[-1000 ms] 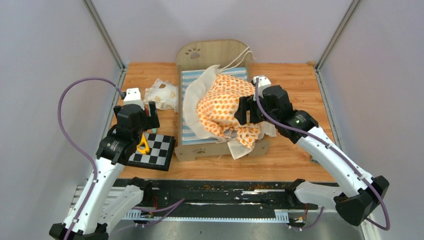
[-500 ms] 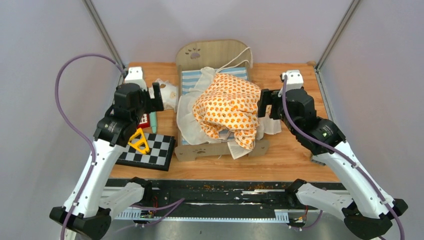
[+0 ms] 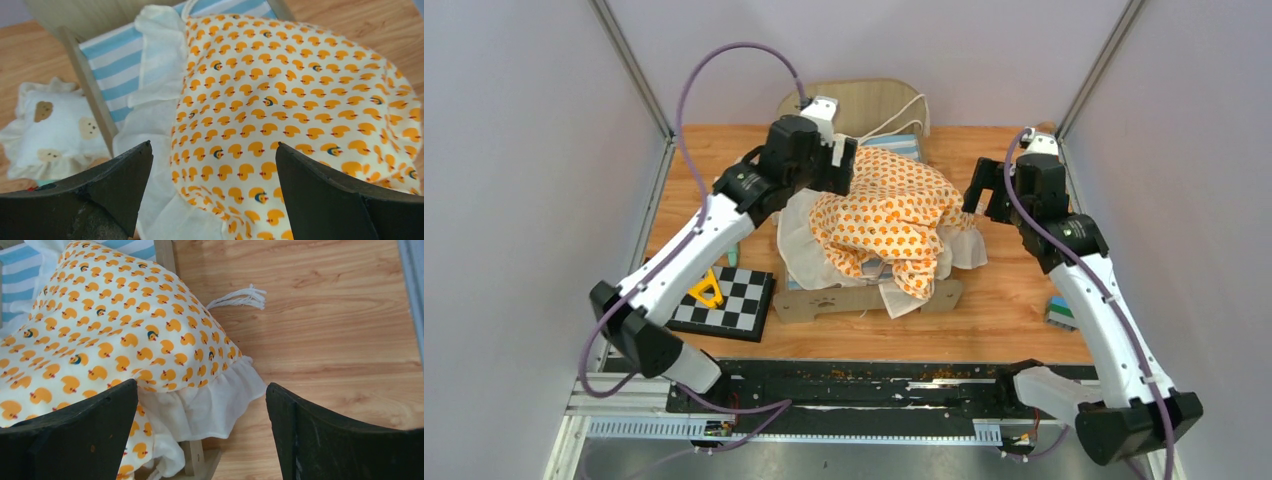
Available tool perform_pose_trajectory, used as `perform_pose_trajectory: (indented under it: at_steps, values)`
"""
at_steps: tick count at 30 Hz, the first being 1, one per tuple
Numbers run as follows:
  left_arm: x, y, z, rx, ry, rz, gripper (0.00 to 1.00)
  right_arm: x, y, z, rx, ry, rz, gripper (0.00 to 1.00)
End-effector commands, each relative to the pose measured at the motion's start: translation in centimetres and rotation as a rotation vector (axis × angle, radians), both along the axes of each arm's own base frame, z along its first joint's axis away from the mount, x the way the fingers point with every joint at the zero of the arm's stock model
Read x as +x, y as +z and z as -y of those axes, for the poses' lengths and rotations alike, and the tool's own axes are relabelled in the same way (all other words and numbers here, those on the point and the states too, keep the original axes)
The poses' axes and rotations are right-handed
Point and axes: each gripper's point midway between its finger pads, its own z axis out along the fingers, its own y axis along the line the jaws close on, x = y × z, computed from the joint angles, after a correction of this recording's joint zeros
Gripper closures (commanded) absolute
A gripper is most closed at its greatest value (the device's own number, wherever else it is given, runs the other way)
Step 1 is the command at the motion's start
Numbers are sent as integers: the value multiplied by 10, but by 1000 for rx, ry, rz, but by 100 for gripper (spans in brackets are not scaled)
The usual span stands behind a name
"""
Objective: Set up the pet bed
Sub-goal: Place the mattress on the bed frame, then adjust the mattress on the bed frame.
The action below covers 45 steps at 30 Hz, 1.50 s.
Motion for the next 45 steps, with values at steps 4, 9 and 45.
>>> perform_pose_trajectory:
  at_steps: [4, 9, 45]
  values:
    - [42, 0, 46, 1, -107, 38, 0, 55, -22, -33, 331, 146, -68, 0]
    - [86, 1, 89, 18, -176, 50, 0, 73, -47, -31, 418, 88, -120, 0]
    - [97, -67, 161, -74, -342, -135, 68, 94, -5, -50, 495, 274, 27, 95]
